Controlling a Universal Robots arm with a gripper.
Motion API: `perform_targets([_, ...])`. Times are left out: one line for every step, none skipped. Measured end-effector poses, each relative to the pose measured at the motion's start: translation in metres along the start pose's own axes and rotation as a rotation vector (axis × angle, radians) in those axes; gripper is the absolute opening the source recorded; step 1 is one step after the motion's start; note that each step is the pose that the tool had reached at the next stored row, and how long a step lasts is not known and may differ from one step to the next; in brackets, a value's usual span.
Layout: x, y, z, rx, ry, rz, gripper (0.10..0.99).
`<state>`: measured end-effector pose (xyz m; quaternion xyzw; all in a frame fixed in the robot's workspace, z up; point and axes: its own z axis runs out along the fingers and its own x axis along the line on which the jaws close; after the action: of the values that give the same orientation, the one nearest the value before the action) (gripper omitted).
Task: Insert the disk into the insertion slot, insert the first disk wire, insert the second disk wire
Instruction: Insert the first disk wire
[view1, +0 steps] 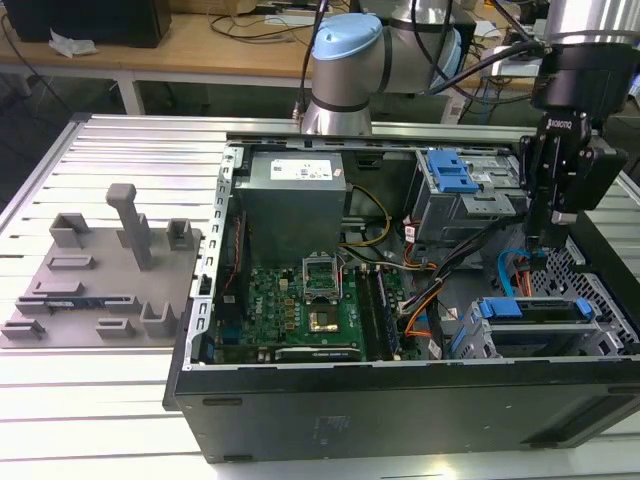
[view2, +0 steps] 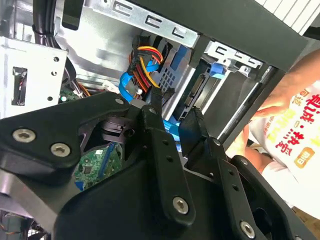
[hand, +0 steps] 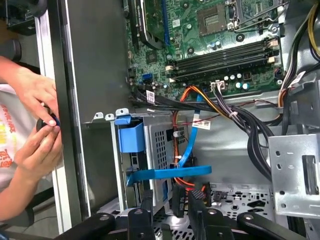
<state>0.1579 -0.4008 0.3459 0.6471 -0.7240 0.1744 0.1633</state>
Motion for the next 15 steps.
perform_targets([-0.0005, 0.0008, 0.0002, 0.003, 0.0029, 0.001, 0.412])
perform_targets([-0.0029, 0.0014, -0.0003, 0.007, 0.0129, 0.003, 0.412])
perform_targets([-0.0057, 0.0017, -0.0016, 0.010, 0.0283, 0.004, 0.412])
perform_targets([-0.0071, 0.0018, -0.0023, 0.011, 0.0347, 0.004, 0.412])
perform_targets([-0.0087, 0.0021, -0.0028, 0.012, 0.0366, 0.004, 0.412])
perform_targets([-0.0105, 0.0022, -0.0031, 0.012, 0.0417, 0.003, 0.412])
perform_targets([-0.0113, 0.0023, -0.0029, 0.014, 0.0458, 0.004, 0.412])
perform_targets([-0.0118, 0.0023, -0.0028, 0.018, 0.0504, 0.005, 0.412])
perform_targets([-0.0123, 0.0024, -0.0029, 0.022, 0.0543, 0.007, 0.412])
perform_targets([-0.0129, 0.0030, -0.0026, 0.035, 0.0580, 0.015, 0.412])
perform_targets([-0.0132, 0.0038, -0.0021, 0.042, 0.0585, 0.019, 0.412])
perform_targets([-0.0133, 0.0052, -0.0018, 0.048, 0.0589, 0.022, 0.412])
perform_targets([-0.0134, 0.0075, -0.0013, 0.055, 0.0594, 0.026, 0.412])
perform_targets([-0.0135, 0.0092, -0.0008, 0.059, 0.0600, 0.028, 0.412])
perform_targets([-0.0138, 0.0106, -0.0001, 0.062, 0.0636, 0.030, 0.412])
